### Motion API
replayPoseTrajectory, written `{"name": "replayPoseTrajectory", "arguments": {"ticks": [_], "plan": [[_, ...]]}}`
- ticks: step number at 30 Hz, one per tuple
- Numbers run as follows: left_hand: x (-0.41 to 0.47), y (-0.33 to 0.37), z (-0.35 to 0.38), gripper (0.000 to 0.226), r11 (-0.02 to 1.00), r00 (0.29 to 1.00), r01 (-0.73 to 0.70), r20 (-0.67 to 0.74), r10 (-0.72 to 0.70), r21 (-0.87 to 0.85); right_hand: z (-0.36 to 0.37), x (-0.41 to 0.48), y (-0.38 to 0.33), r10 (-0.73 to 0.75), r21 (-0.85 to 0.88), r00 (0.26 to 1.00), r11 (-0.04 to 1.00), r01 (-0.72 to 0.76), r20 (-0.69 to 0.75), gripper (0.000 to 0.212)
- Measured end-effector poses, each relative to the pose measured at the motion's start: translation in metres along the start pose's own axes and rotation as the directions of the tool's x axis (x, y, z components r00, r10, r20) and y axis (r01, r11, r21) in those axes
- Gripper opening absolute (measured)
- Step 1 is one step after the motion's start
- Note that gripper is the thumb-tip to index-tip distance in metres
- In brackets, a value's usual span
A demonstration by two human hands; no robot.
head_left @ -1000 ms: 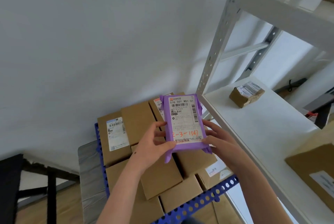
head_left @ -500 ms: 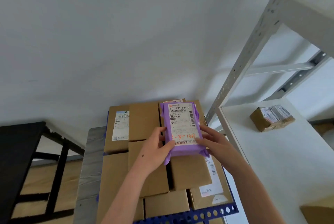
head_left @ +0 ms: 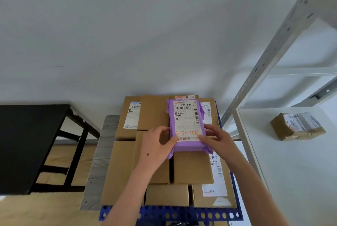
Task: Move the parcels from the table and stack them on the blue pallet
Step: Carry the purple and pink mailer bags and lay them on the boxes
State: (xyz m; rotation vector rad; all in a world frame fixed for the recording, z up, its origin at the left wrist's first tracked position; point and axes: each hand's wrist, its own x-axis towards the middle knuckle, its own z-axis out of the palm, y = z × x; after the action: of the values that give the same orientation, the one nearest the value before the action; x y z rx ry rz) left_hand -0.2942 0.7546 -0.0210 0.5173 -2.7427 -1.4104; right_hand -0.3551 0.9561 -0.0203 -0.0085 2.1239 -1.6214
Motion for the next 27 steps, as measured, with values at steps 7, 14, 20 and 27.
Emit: {"name": "replayPoseTrajectory", "arguments": {"ticks": [7,14,20,27], "plan": [[0.015,-0.022,-0.014,0.079,0.935,0.975,0.191,-0.169,-0.145,0.299,-0.002,0.006,0.002,-0.001,0.010,0.997,1.000,0.002,-0.076,0.057],[0.022,-0.041,-0.020,0.101,0.964,0.963,0.262,-0.081,-0.258,0.045,0.004,-0.004,0.005,0.123,-0.088,0.991,0.989,-0.118,0.053,0.102],[0.023,-0.040,-0.008,0.108,0.965,0.971,0.235,-0.061,-0.229,0.115,0.016,-0.010,0.006,0.167,0.072,0.980,0.982,-0.176,0.110,0.077],[0.020,-0.045,-0.007,0.100,0.970,0.978,0.206,-0.054,-0.201,0.130,0.023,-0.007,0.009,0.158,0.059,0.984,0.985,-0.164,0.086,0.063]]}}
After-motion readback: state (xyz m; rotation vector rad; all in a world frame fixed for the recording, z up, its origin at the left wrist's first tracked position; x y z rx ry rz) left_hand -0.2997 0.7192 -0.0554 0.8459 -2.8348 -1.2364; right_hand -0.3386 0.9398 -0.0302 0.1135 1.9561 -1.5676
